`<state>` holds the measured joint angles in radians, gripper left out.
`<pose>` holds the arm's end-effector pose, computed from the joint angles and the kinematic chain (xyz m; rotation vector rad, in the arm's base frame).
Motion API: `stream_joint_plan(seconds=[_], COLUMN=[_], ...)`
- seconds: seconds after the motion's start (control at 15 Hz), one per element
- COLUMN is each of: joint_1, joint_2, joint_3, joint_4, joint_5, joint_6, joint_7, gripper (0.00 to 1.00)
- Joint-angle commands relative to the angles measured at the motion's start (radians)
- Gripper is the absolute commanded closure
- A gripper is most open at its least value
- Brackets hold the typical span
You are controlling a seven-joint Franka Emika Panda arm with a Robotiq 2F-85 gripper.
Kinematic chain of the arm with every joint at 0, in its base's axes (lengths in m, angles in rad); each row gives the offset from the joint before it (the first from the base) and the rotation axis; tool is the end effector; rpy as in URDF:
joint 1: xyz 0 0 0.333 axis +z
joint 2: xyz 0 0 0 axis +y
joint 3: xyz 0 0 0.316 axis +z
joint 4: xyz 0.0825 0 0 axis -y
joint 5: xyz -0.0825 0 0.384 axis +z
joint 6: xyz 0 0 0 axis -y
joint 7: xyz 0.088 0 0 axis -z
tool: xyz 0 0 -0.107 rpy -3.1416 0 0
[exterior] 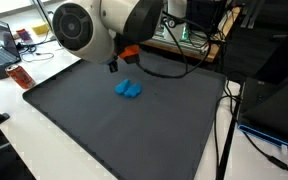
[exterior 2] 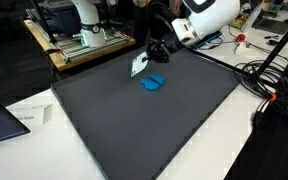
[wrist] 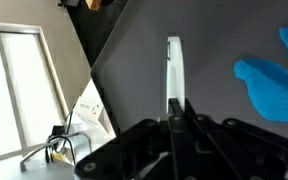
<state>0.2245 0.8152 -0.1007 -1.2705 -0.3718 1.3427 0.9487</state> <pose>0.6583 0.0509 0.2466 2.1627 -0.8694 -0.4870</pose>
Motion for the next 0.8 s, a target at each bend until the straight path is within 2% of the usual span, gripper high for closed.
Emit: stream_joint_plan(seconds=[0.0, 0.4, 0.6, 0.73], joint_1=[0.015, 0.026, 0.052, 0.075], joint_2=[0.114, 0.207, 0.203, 0.172], joint_3=[-0.021, -0.024, -0.019, -0.014], joint_4=[0.161, 0.287, 0.278, 0.230], joint_5=[0.000, 0.004, -0.006, -0.019], joint_6=[-0.113, -0.210, -0.193, -0.152], joint_7=[0.042, 0.074, 0.096, 0.104], gripper=[0.99, 0.99, 0.99, 0.99])
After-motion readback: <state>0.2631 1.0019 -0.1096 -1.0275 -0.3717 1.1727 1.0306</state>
